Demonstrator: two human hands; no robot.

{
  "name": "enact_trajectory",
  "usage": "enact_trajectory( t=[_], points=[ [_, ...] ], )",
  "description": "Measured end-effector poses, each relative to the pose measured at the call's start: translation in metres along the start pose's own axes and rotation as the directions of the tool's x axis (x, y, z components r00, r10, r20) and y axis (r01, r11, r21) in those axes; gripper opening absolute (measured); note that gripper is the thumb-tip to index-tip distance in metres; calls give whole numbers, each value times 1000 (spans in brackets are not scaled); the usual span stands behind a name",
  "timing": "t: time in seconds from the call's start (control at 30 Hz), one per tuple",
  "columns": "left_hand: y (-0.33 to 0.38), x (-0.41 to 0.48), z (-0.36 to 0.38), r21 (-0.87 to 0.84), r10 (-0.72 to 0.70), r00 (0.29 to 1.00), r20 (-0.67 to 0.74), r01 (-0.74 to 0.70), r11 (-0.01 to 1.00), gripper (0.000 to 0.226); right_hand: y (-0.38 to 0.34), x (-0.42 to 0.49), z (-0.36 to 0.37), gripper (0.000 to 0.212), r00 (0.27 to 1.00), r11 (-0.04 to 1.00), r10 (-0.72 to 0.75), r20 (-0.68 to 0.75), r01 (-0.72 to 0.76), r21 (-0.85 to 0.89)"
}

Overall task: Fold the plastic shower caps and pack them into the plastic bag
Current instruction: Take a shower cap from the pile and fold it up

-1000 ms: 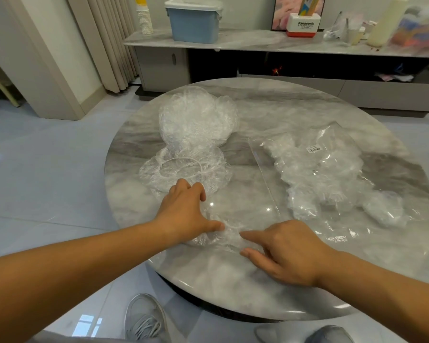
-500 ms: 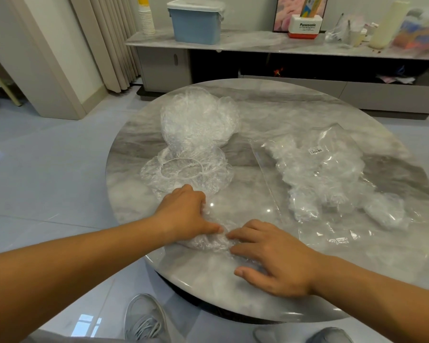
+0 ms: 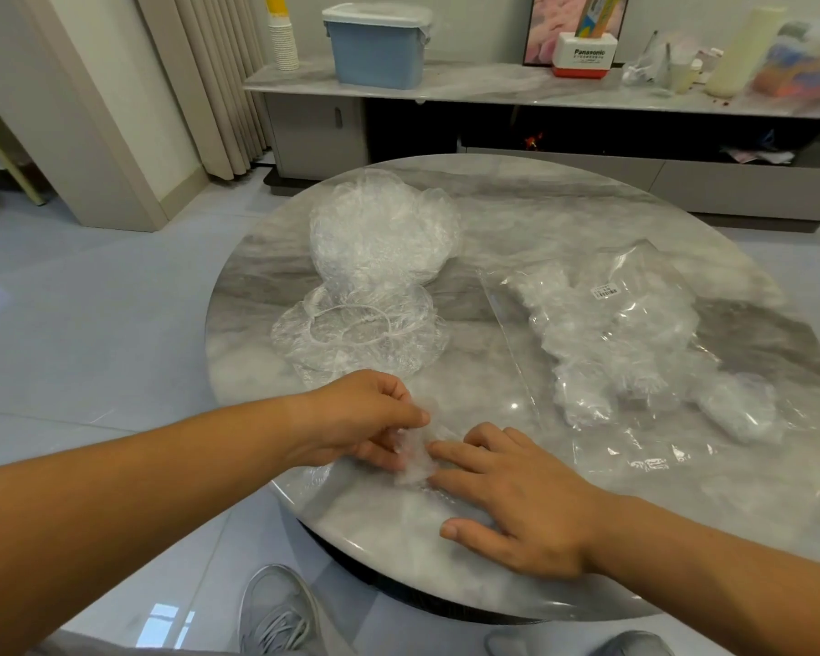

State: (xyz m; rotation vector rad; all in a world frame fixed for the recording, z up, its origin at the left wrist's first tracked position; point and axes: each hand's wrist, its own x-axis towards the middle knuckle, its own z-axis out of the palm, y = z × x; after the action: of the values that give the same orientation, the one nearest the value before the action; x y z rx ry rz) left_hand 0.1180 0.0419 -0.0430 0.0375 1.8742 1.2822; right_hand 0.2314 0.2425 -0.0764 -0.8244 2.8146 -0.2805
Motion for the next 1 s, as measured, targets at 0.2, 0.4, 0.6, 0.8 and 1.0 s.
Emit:
enact_trajectory(
  t=[0.2,0.4,0.6,0.8,1.0],
  points=[
    [3,1,14,-167,-21,991,133,43,985,8,0,-13,-10,52,999,987,-1,-45,8,162],
    [4,0,26,-94,-45,993,112,56,994,24,12,-23,-28,47,923,956,248,-294,-185,227],
    [4,-3,33,35,36,995,98,-40,999,17,15,-23,-42,65,850,835,509,134,-526,164],
    [-1,-1,34,65,88,992,89,-94,993,30,10,-16,-38,51,769,700,605,205,-637,324],
    [-1,1,33,32,76,995,59,-78,996,35,11,-11,-40,36,744,406,657,123,-487,773]
  ],
)
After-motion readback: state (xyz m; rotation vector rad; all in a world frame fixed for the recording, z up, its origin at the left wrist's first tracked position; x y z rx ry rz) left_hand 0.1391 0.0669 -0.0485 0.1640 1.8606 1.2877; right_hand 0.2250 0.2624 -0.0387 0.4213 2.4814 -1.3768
